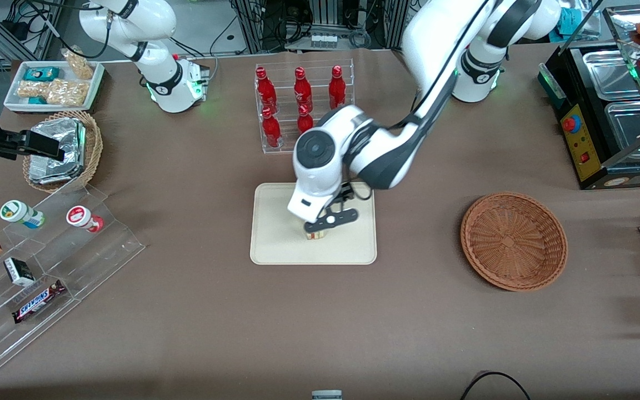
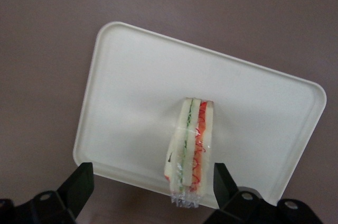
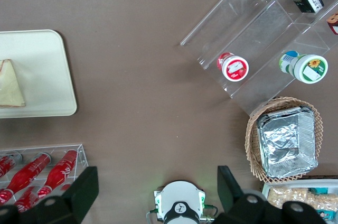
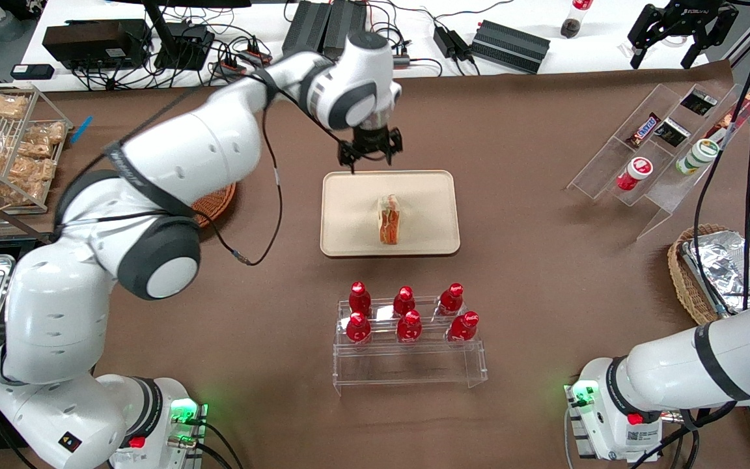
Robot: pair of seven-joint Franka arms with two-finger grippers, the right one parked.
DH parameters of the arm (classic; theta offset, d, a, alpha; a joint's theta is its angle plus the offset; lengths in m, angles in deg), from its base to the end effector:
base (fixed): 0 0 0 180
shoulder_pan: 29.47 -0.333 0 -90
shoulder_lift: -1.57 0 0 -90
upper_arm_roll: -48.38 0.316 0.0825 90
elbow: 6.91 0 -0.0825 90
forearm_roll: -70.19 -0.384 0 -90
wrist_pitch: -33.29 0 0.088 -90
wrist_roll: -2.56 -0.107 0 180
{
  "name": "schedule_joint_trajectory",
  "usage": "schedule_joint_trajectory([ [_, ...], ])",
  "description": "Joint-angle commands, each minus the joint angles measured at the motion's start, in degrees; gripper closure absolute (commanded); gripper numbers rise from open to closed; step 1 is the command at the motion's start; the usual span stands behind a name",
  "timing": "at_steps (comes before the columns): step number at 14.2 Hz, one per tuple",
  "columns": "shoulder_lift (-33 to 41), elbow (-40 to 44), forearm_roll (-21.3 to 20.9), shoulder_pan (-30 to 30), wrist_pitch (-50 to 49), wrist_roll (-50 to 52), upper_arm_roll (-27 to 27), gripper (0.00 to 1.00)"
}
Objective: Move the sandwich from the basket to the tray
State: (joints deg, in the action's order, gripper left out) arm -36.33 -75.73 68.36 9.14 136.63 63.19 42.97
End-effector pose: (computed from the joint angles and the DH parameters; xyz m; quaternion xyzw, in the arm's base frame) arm 0.5405 -0.4939 0.3896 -0.9883 -0.1493 0.0281 0.0138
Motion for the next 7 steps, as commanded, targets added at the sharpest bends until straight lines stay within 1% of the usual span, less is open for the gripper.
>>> schedule_joint_trajectory([
  [1, 14.6, -11.0, 0.3, -6.1, -4.7, -1.7, 0.2, 0.0],
  [3, 25.0, -19.5, 0.7, -11.9, -8.5, -10.0, 0.2, 0.0],
  [4, 28.6, -21.4, 1.5, -15.0, -12.0, -14.6, 0.2, 0.0],
  [6, 32.3, -20.9, 2.4, -23.2, -21.6, -26.6, 0.3, 0.0],
  [7, 33.8, -20.6, 2.7, -27.1, -24.7, -32.4, 0.3, 0.0],
])
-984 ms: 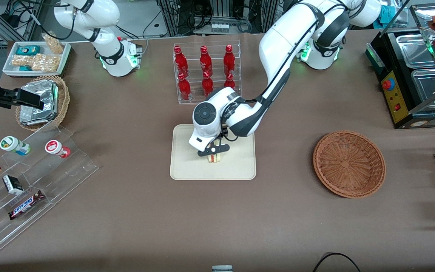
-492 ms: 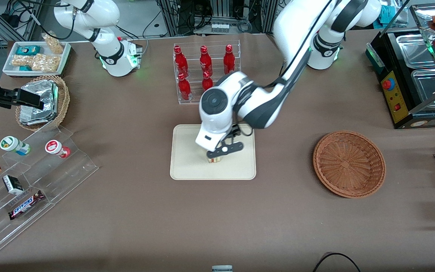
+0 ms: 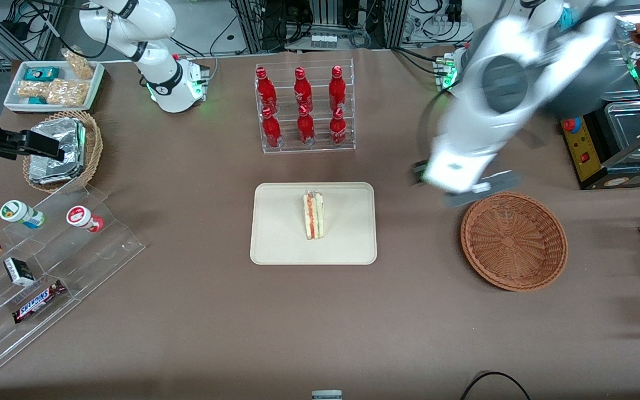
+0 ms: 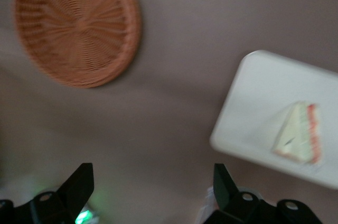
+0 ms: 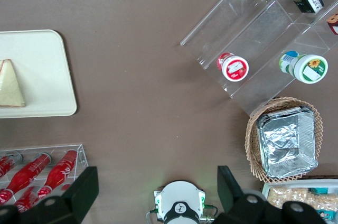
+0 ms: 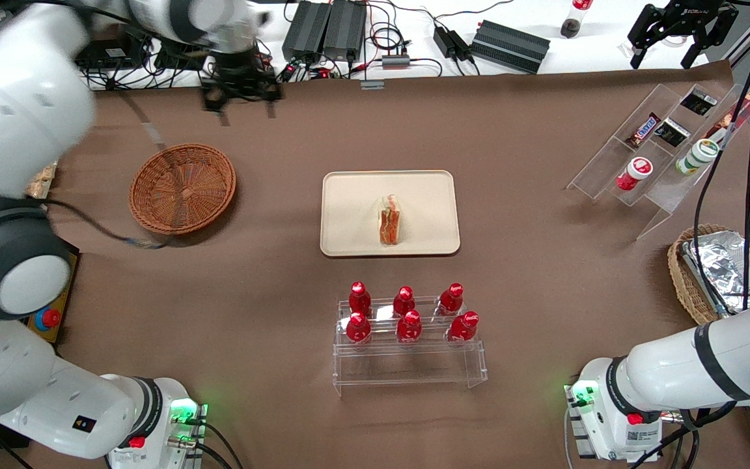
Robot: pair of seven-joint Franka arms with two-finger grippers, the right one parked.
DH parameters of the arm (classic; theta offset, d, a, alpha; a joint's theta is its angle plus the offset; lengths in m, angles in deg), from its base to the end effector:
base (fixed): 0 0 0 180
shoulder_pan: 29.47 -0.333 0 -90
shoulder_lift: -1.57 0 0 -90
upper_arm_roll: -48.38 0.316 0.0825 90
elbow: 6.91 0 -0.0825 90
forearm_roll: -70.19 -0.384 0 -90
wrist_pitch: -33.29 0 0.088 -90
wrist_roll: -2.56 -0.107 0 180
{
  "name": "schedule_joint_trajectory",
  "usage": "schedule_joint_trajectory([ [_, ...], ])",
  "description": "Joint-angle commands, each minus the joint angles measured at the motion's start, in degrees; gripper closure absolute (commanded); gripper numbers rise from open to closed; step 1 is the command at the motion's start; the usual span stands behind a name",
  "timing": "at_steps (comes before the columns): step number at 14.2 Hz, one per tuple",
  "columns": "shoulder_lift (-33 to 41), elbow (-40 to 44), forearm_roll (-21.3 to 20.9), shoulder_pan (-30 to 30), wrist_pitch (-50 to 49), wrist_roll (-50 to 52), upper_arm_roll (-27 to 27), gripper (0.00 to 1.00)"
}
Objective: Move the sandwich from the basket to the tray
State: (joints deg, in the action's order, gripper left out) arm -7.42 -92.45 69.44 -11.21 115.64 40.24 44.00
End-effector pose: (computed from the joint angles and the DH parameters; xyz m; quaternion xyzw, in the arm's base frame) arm 0.5404 -0.2202 0.5612 -0.9858 -0.1301 0.0913 0.0537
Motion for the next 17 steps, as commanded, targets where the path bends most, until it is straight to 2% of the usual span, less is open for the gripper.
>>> schedule_joint_trajectory([
  [1, 6.2, -3.7, 1.5, -11.1, -6.3, -14.7, -0.7, 0.0],
  [3, 7.2, -3.0, 1.4, -16.7, -9.0, -19.1, -0.6, 0.0],
  [5, 7.6, -2.0, 1.4, -19.3, -9.9, -20.6, -0.7, 0.0],
  [9, 5.4, 1.8, 0.9, -19.2, -10.5, -20.6, -0.7, 0.0],
  [17, 7.1, -0.6, -0.1, -17.8, -12.6, -19.0, -2.5, 0.0],
])
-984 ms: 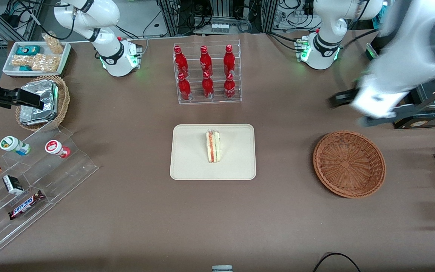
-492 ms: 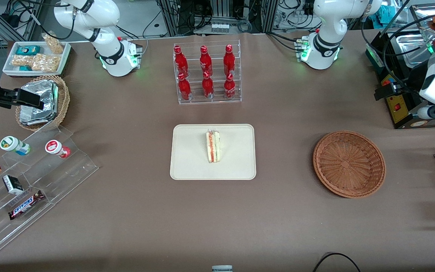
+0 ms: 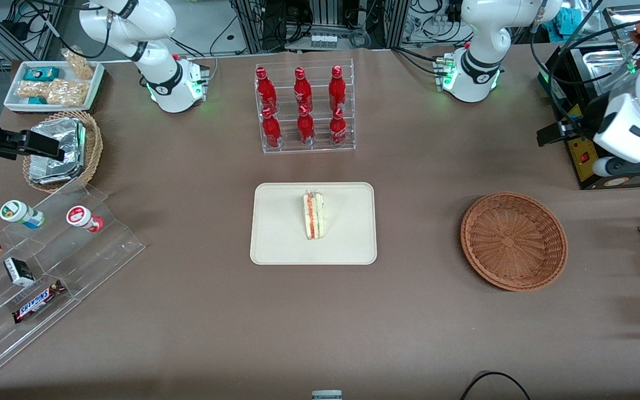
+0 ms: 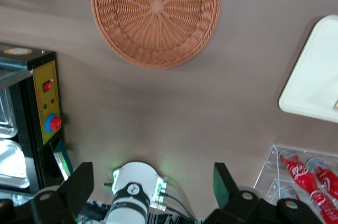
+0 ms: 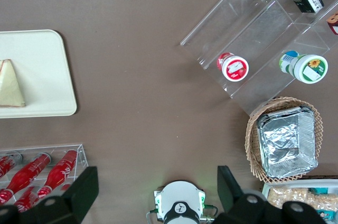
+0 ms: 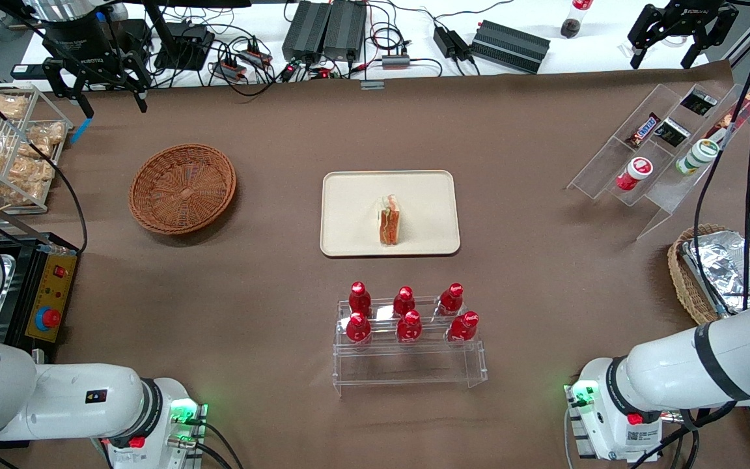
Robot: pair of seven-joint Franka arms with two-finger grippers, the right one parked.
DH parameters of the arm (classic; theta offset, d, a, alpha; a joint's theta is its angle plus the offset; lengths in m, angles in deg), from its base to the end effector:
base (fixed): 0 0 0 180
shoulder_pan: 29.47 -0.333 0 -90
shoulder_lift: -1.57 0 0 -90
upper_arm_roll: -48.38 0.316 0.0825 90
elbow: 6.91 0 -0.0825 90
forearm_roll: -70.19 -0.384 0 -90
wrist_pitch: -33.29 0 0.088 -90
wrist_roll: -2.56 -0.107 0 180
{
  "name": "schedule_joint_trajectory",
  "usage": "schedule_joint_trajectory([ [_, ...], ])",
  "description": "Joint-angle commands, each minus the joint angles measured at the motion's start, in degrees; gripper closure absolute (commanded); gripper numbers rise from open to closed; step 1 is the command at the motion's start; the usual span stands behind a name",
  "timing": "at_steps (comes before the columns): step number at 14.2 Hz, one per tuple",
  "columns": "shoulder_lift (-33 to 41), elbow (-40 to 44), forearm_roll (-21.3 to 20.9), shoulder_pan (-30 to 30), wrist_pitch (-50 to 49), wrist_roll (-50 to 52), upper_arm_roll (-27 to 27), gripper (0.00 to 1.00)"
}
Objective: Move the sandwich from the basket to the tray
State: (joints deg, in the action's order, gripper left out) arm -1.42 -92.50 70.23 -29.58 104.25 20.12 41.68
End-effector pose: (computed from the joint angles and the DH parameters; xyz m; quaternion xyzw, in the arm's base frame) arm 0.5288 -0.0594 0.6078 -0.9837 -0.0940 0.1503 0.0287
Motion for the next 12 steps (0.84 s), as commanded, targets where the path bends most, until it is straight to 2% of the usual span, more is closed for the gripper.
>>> schedule_joint_trajectory([
  [1, 2.1, -2.9, -1.1, 0.5, 1.6, 1.3, -0.2, 0.0],
  [3, 3.6, -5.9, -1.1, 0.5, 7.5, 1.3, -0.3, 0.0],
  [12, -0.4, -1.8, -1.3, 0.1, 8.9, 0.9, -0.2, 0.0],
])
